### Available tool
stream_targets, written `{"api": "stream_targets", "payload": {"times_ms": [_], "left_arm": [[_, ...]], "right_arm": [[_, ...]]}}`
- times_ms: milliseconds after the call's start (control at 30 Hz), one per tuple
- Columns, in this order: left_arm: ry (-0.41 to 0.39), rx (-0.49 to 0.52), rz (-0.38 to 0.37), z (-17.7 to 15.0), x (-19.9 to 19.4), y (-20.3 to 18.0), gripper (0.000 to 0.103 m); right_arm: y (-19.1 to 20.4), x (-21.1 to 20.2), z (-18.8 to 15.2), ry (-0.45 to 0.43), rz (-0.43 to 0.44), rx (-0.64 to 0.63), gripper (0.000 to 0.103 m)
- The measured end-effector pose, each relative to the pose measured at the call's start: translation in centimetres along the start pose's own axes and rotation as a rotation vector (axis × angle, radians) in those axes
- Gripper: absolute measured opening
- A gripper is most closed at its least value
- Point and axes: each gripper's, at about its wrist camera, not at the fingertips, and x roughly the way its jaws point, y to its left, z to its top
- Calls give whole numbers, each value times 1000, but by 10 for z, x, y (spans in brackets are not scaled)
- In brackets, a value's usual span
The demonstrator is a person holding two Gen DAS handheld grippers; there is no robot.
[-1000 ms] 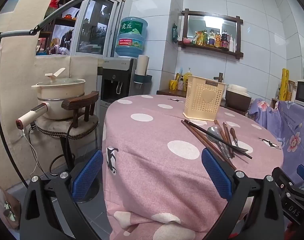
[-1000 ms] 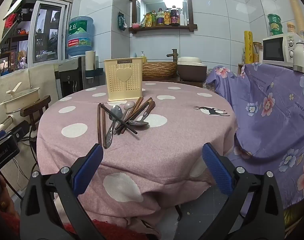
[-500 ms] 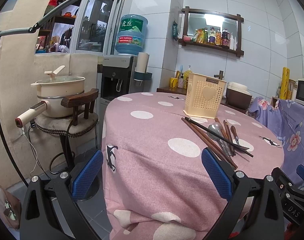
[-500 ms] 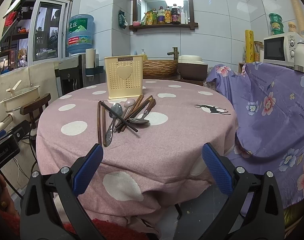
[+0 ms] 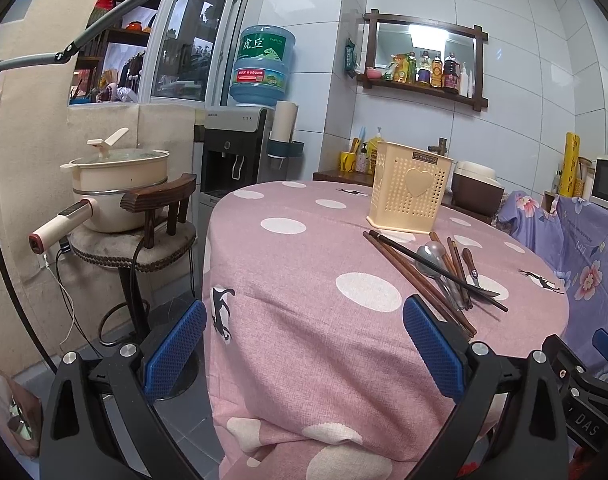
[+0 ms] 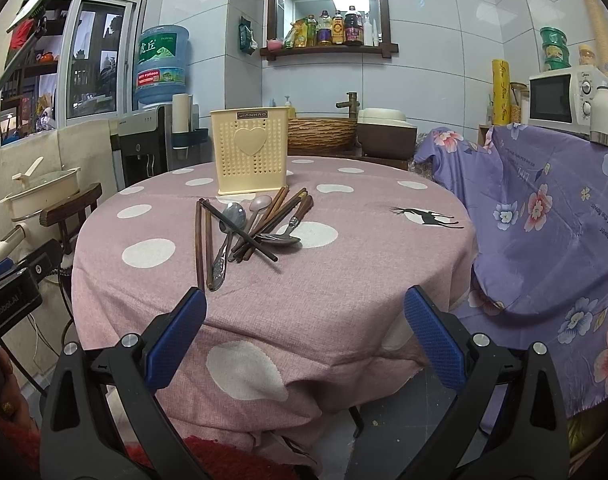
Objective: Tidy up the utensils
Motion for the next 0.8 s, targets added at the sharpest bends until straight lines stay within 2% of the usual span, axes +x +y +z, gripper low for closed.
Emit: {"api": "stream_targets", "payload": {"times_ms": [800], "left_arm": [[17,-5,3,-4,4,2,98]], "right_arm": [[1,2,-2,7,1,-6,98]]}}
